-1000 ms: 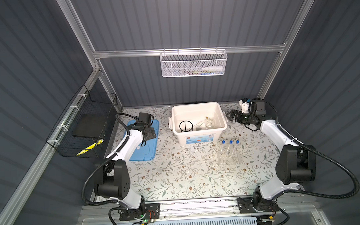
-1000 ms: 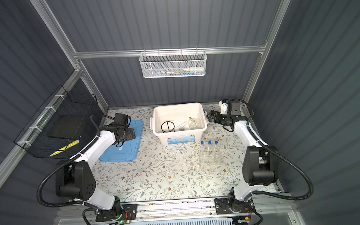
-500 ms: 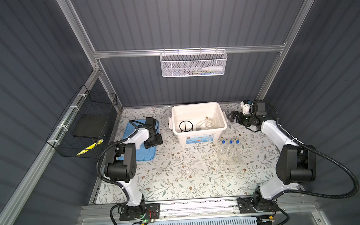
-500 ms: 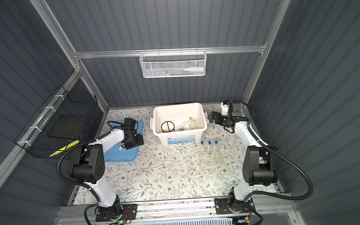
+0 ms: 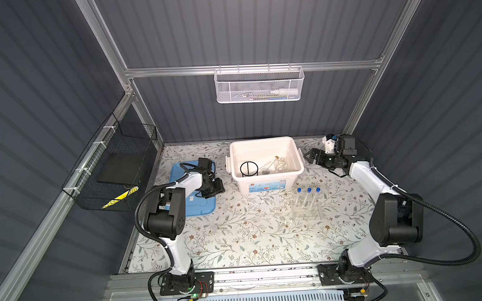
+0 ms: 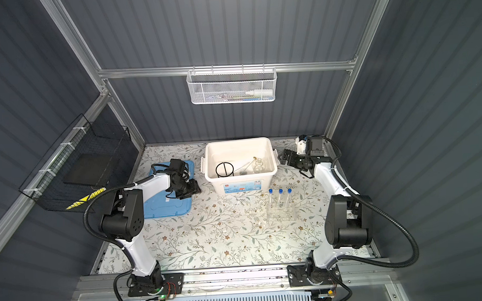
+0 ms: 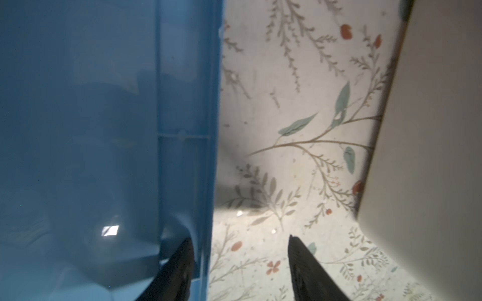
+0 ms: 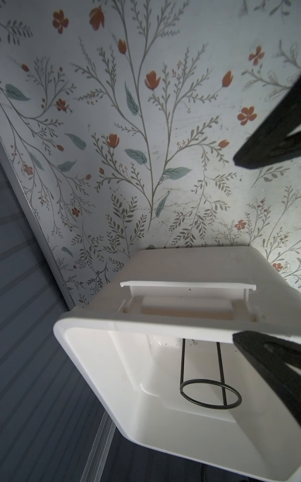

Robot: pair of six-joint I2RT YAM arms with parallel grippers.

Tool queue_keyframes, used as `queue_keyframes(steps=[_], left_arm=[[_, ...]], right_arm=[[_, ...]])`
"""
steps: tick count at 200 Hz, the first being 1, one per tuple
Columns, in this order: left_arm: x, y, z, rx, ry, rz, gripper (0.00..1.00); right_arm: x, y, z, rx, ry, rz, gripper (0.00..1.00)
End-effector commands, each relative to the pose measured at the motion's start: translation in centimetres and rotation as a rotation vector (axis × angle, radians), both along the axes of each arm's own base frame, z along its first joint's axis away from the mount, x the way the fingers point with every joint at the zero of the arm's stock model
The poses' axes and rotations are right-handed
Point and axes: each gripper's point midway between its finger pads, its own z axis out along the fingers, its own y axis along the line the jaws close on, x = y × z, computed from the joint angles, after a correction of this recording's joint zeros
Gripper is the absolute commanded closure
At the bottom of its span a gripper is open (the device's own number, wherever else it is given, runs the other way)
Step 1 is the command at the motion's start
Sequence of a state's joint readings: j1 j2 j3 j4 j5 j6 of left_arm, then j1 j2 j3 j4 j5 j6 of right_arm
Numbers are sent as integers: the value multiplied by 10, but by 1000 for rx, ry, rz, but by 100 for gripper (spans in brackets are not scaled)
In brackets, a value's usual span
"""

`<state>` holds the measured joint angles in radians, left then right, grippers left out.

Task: Organize the chemistry lab equipment
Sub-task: 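Grip the edge of the blue lid with the left gripper and drag it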

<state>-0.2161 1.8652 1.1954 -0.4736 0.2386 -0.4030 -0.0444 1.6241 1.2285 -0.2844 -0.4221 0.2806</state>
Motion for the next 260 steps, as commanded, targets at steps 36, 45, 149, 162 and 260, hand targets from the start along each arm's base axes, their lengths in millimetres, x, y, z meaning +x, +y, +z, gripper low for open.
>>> queue_keyframes(steps=[36,45,149,162,260], left_arm=[[4,-29,14,-170,-39,-14,38],[3,-21,14,-128,-41,-3,37],[-25,128,70,349,-193,319,0],[-33,149,67,357,-171,374,0],[-53,238,42,451,-90,557,0]], right_arm=[[-5,0,-1,15,13,-2,1],[-5,0,-2,18,15,-3,1],[-6,0,-8,21,31,-4,1],[-6,0,-8,25,29,-4,1],[-7,2,-10,33,37,-1,1]])
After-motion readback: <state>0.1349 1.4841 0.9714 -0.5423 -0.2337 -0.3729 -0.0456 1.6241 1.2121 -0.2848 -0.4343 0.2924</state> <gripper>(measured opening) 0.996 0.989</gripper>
